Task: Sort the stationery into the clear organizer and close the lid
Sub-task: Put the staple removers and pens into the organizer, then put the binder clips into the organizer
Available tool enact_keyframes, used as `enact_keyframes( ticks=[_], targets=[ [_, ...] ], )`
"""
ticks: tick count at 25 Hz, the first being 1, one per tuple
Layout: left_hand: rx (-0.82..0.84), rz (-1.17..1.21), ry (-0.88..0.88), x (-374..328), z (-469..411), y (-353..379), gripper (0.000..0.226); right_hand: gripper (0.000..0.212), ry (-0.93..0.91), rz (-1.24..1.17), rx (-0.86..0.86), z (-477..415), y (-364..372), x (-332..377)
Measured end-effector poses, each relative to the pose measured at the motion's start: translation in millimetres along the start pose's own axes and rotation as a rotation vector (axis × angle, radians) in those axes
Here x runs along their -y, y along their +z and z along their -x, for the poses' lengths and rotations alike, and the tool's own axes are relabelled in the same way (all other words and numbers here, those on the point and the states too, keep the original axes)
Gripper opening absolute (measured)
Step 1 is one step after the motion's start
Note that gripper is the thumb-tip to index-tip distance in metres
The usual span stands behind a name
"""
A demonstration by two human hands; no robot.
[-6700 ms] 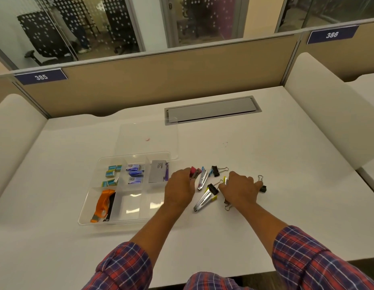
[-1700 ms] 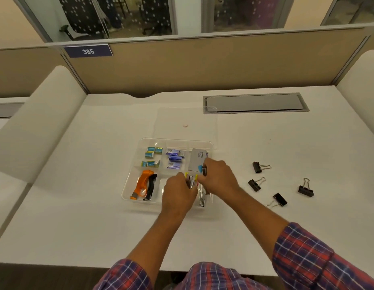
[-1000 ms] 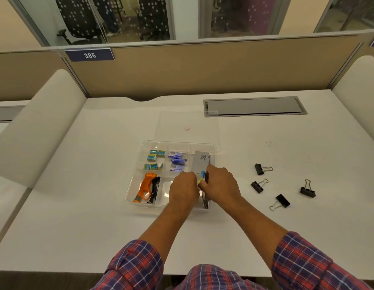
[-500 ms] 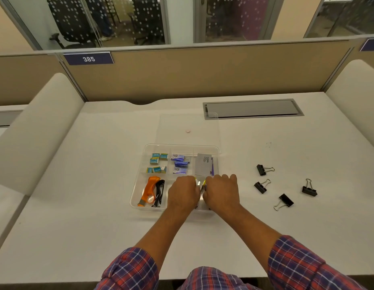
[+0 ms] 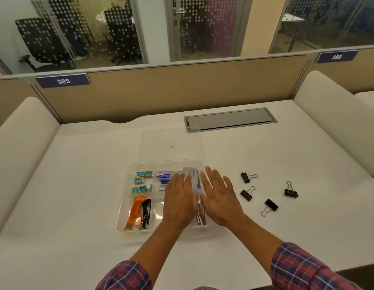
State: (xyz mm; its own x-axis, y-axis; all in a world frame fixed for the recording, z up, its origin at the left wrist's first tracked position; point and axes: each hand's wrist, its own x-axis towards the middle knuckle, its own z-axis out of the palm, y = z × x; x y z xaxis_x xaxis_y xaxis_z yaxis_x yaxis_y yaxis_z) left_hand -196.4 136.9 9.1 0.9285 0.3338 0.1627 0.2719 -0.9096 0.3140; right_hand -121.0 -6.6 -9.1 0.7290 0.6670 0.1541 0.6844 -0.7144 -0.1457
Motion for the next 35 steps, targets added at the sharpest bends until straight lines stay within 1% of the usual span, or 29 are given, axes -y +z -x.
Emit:
enact_keyframes(
  ticks=[2, 3, 6, 8, 12, 16, 19, 22, 25, 28, 30, 32, 33, 35],
  targets=[
    [0.045, -0.046, 0.032, -10, -6, 6, 0.072, 0.067, 0.022, 0.026, 0.008, 3, -3, -17],
    [0.065, -0.058, 0.044, -16, -9, 10, 0.074, 0.068, 0.04, 0.042, 0.014, 5, -6, -27],
    [0.104, -0.096, 0.096, -43, -20, 20, 0.074, 0.069, 0.115, 0.079, 0.045, 15, -13, -62],
    [0.114, -0.079, 0.137, -65, -25, 28, 0.074, 0.069, 0.165, 0.071, 0.068, 25, -17, -89],
    [0.114, -0.058, 0.266, -106, -35, 53, 0.072, 0.067, 0.288, 0.038, 0.096, 46, -26, -146],
    [0.153, -0.012, 0.275, -140, -55, 78, 0.067, 0.06, 0.427, 0.077, 0.102, 68, -35, -199],
    [0.199, -0.037, 0.3, -156, -71, 91, 0.06, 0.054, 0.484, 0.045, 0.155, 76, -37, -229],
    [0.264, -0.057, 0.296, -170, -83, 102, 0.048, 0.05, 0.493, -0.06, 0.219, 72, -37, -249],
    [0.304, -0.047, 0.255, -177, -93, 111, 0.038, 0.041, 0.449, -0.048, 0.245, 65, -35, -257],
    [0.338, -0.146, 0.244, -186, -105, 112, 0.027, 0.034, 0.422, -0.055, 0.26, 61, -31, -262],
    [0.359, -0.182, 0.223, -191, -112, 113, 0.023, 0.034, 0.418, -0.073, 0.264, 60, -28, -265],
    [0.365, -0.171, 0.19, -194, -115, 115, 0.019, 0.036, 0.437, -0.167, 0.255, 58, -28, -270],
    [0.37, -0.175, 0.185, -195, -116, 116, 0.019, 0.035, 0.475, -0.295, 0.222, 56, -31, -272],
    [0.403, -0.183, 0.178, -194, -119, 115, 0.023, 0.031, 0.586, -0.682, 0.119, 49, -40, -277]
  ],
)
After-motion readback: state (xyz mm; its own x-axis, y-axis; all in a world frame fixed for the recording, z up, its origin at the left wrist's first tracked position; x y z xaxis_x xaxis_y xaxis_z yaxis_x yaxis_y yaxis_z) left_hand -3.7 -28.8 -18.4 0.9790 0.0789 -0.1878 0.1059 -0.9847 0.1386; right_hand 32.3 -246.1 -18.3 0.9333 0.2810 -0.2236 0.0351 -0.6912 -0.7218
